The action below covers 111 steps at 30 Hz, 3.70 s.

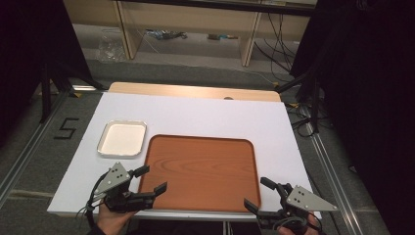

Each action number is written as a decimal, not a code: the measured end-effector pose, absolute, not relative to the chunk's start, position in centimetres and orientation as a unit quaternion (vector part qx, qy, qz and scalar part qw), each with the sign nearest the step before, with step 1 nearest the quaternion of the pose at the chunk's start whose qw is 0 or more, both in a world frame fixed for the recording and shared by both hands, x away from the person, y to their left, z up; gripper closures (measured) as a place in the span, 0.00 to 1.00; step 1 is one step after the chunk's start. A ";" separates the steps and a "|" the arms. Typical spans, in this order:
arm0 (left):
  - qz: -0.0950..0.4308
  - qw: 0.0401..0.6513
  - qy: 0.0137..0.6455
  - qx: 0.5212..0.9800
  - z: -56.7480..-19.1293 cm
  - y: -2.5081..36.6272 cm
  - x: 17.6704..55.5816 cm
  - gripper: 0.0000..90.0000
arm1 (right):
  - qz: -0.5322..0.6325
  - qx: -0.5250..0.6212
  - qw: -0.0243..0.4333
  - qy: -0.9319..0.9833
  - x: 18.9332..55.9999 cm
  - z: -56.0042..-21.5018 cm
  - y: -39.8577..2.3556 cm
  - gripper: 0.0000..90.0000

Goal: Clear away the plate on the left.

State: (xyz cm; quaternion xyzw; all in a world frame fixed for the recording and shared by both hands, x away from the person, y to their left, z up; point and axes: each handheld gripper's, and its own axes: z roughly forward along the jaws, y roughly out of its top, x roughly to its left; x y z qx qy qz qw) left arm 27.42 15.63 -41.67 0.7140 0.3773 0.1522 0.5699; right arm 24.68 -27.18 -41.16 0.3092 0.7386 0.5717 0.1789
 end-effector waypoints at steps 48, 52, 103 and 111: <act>0.178 0.542 0.441 0.693 -43.0 19.1 29.8 0.21 | 0.572 0.296 0.182 0.743 24.9 -41.2 -26.9 0.18; 0.177 0.532 0.456 0.691 -43.5 19.7 30.5 0.21 | 0.573 0.299 0.178 0.742 24.9 -41.2 -27.0 0.18; 0.196 0.428 0.626 0.621 -46.3 29.0 39.0 0.24 | 0.576 0.293 0.180 0.741 25.0 -41.3 -26.9 0.18; 0.211 0.402 0.638 0.623 -46.6 30.0 41.0 0.28 | 0.571 0.306 0.175 0.741 24.8 -41.2 -27.0 0.18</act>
